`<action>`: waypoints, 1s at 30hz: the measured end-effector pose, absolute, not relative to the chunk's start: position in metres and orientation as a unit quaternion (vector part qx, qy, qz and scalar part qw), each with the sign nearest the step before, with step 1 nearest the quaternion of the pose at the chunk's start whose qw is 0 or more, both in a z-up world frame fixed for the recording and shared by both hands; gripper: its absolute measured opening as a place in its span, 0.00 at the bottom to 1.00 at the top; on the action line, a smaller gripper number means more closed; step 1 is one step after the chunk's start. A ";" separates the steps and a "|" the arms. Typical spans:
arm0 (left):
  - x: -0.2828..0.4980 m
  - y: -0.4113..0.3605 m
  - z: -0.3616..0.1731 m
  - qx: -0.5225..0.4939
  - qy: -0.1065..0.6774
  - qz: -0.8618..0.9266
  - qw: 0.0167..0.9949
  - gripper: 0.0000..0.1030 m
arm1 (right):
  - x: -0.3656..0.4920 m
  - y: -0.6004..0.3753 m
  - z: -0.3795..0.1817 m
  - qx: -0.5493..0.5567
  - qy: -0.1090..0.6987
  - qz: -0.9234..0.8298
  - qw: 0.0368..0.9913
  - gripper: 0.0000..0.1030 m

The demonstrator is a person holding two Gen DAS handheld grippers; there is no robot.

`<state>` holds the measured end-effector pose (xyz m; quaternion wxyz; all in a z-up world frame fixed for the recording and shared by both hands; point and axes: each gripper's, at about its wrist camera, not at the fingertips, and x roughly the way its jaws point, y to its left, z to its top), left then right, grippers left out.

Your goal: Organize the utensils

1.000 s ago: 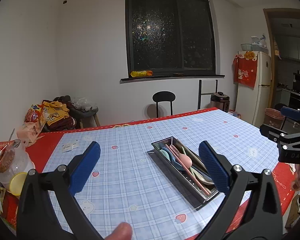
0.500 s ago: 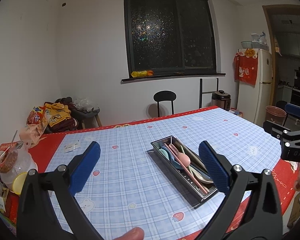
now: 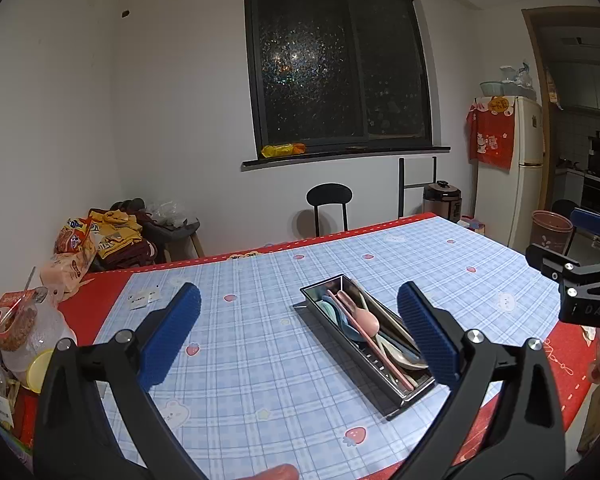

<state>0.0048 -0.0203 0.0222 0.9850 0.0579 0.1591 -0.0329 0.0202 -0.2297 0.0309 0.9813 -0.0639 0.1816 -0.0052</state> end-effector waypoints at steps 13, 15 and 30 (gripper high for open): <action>0.006 -0.026 0.020 0.064 0.164 -0.037 0.984 0.94 | 0.020 -0.233 0.029 -0.072 0.184 -0.028 0.980 0.94; 0.006 -0.027 0.019 0.066 0.165 -0.038 0.983 0.95 | 0.020 -0.233 0.028 -0.075 0.186 -0.033 0.979 0.94; 0.009 -0.031 0.017 0.068 0.168 -0.041 0.983 0.94 | 0.022 -0.236 0.025 -0.076 0.190 -0.042 0.978 0.94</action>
